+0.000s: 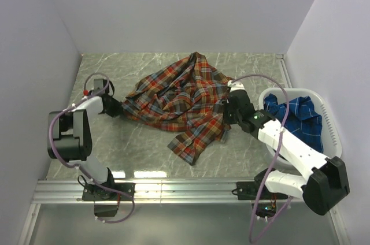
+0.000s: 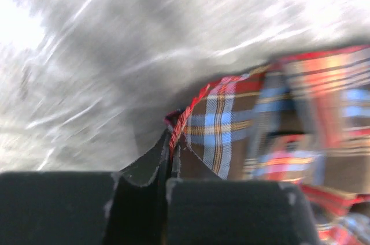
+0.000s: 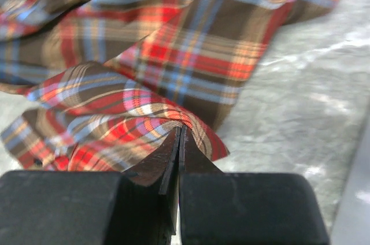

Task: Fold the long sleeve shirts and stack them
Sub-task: Flatten the shirt out

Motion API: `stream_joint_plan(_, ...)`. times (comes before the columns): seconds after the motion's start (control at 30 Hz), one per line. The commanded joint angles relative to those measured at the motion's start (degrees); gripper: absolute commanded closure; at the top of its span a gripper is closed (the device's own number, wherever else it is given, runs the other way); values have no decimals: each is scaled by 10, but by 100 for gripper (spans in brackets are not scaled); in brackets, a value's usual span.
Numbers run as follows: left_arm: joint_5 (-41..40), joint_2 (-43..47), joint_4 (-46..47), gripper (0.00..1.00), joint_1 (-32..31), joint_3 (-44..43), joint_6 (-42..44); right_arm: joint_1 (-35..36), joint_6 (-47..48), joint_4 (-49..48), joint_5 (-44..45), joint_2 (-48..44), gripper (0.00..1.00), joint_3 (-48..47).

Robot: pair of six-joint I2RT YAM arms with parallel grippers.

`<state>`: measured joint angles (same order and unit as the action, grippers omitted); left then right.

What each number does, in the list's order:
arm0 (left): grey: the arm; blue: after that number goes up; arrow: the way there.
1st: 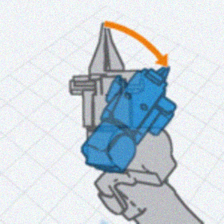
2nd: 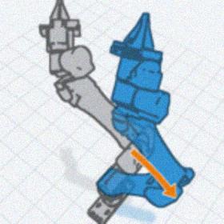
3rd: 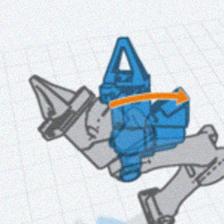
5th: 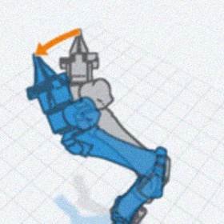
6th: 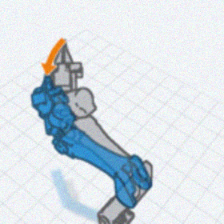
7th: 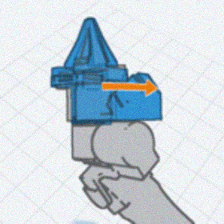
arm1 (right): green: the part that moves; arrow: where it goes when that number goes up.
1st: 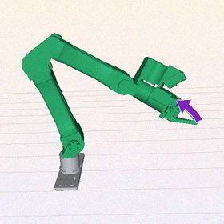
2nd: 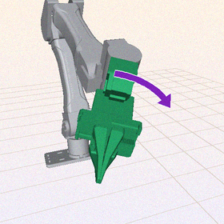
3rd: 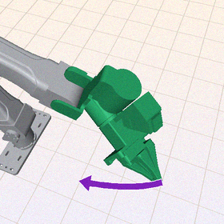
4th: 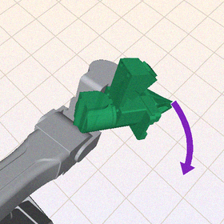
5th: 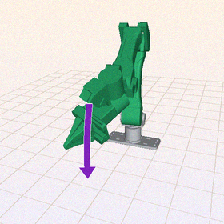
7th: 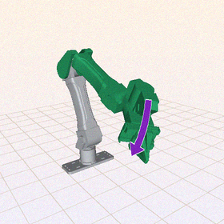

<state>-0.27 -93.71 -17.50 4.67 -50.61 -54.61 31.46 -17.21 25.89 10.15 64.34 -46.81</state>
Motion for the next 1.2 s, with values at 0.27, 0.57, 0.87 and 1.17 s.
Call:
stream_joint_plan(0.27,-170,190,-83,100,26,-171,14,-49,-20,-65,31,-41,100,-145)
stream_joint_plan(0.57,-177,417,-126,99,26,115,-35,-48,-36,-12,-90,-230,100,0)
stream_joint_plan(0.87,-162,455,-152,92,26,176,-32,-49,-48,154,-129,-150,99,-72)
stream_joint_plan(1.17,-206,468,-176,48,27,96,28,-52,-54,175,-49,24,55,-176)
